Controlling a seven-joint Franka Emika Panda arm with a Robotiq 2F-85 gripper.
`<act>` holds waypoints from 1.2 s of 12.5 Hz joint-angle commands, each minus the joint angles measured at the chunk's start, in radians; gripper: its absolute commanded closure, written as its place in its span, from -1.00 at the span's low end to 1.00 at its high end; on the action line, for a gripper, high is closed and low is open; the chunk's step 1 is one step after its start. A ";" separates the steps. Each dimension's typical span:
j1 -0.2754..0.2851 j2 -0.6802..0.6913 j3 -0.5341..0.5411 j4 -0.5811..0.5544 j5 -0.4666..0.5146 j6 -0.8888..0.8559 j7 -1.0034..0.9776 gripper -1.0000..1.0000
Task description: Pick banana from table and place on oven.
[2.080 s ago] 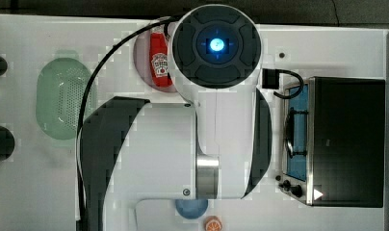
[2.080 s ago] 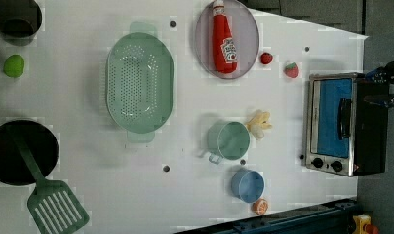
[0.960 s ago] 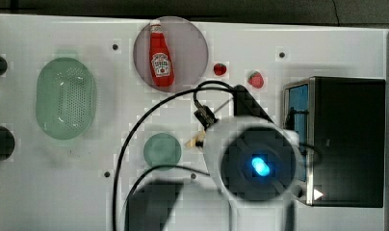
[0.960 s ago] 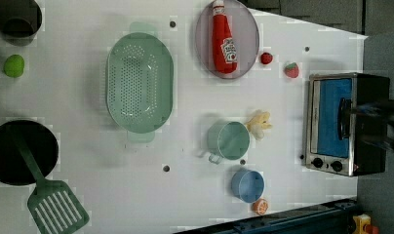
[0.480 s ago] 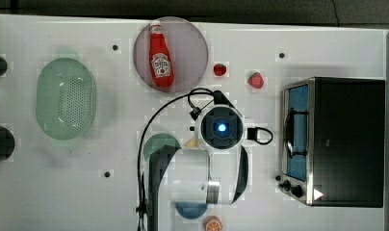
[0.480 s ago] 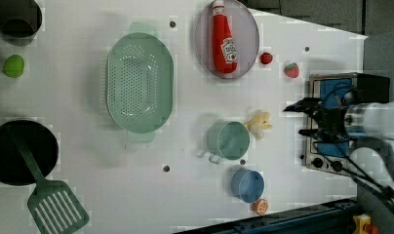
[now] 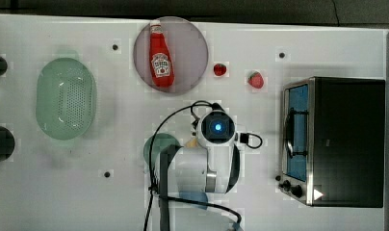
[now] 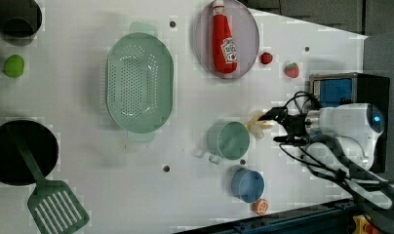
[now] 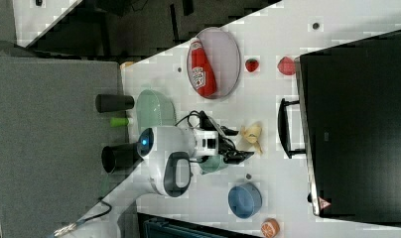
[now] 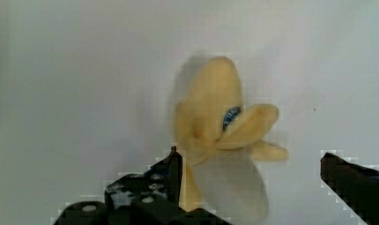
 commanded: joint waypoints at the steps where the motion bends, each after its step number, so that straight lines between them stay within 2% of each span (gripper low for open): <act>1: -0.008 0.047 0.020 0.006 0.011 0.115 -0.005 -1.00; 3: -0.008 0.086 0.021 0.004 0.011 0.173 -0.004 -1.00; 4: -0.008 0.091 0.023 0.002 0.011 0.197 -0.004 -0.92; 8: -0.007 0.076 0.030 -0.008 0.011 0.206 -0.004 0.06; 10: -0.007 0.059 0.032 -0.010 0.011 0.205 -0.004 0.43; 13: -0.007 0.019 0.033 -0.017 0.011 0.202 0.000 0.43; 15: -0.007 -0.079 0.033 -0.008 0.011 0.161 0.001 0.43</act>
